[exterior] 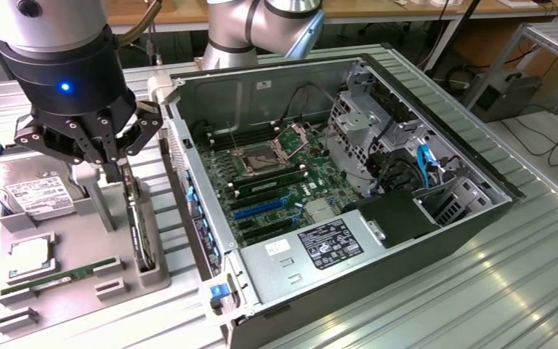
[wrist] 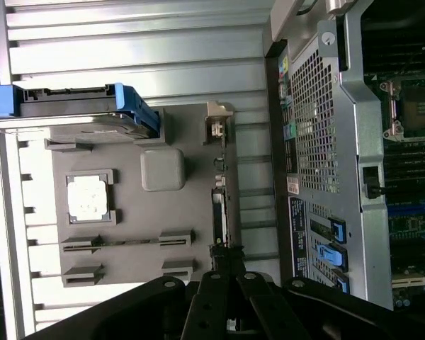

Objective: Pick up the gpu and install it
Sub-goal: 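Pick up the gpu and move the gpu toward the slot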

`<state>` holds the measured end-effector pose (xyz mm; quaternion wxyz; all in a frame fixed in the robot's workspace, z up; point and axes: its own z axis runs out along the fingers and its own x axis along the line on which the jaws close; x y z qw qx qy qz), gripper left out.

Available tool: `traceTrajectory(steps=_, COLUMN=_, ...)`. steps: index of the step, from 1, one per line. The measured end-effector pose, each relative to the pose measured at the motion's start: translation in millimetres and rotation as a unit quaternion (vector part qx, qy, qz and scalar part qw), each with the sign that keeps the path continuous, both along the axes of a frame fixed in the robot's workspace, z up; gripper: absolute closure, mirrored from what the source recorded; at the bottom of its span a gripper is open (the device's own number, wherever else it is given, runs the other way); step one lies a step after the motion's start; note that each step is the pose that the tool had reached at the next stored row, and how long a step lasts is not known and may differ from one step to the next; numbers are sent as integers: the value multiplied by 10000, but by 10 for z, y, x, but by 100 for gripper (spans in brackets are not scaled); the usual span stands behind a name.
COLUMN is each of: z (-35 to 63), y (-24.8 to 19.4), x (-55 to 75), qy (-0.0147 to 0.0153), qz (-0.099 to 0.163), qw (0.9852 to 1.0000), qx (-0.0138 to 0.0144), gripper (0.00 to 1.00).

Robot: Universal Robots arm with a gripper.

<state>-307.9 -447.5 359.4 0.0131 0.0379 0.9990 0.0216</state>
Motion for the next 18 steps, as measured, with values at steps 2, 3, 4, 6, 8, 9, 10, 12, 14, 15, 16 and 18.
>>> traceTrajectory(steps=2, z=0, y=0, x=0, qy=0, qz=0, qw=10000, qx=0, gripper=89)
traceTrajectory(steps=3, z=0, y=0, x=0, qy=0, qz=0, qw=10000, qx=0, gripper=89)
traceTrajectory(steps=4, z=0, y=0, x=0, qy=0, qz=0, qw=10000, qx=0, gripper=89)
traceTrajectory(steps=6, z=0, y=0, x=0, qy=0, qz=0, qw=10000, qx=0, gripper=70)
traceTrajectory(steps=8, z=-24, y=0, x=1, qy=-1, qz=0, qw=10000, qx=1, gripper=64)
traceTrajectory(steps=9, z=-41, y=0, x=5, qy=-1, qz=0, qw=10000, qx=0, gripper=58)
traceTrajectory(steps=10, z=-79, y=0, x=18, qy=-3, qz=0, qw=10000, qx=0, gripper=58)
traceTrajectory(steps=12, z=-109, y=0, x=29, qy=-5, qz=0, qw=10000, qx=0, gripper=58)
traceTrajectory(steps=14, z=-153, y=0, x=35, qy=-11, qz=-1, qw=10000, qx=0, gripper=58)
traceTrajectory(steps=15, z=-165, y=0, x=35, qy=-18, qz=0, qw=10000, qx=0, gripper=58)
traceTrajectory(steps=16, z=-177, y=0, x=35, qy=-29, qz=0, qw=10000, qx=1, gripper=58)
traceTrajectory(steps=18, z=-222, y=-1, x=35, qy=-62, qz=0, qw=10000, qx=0, gripper=58)
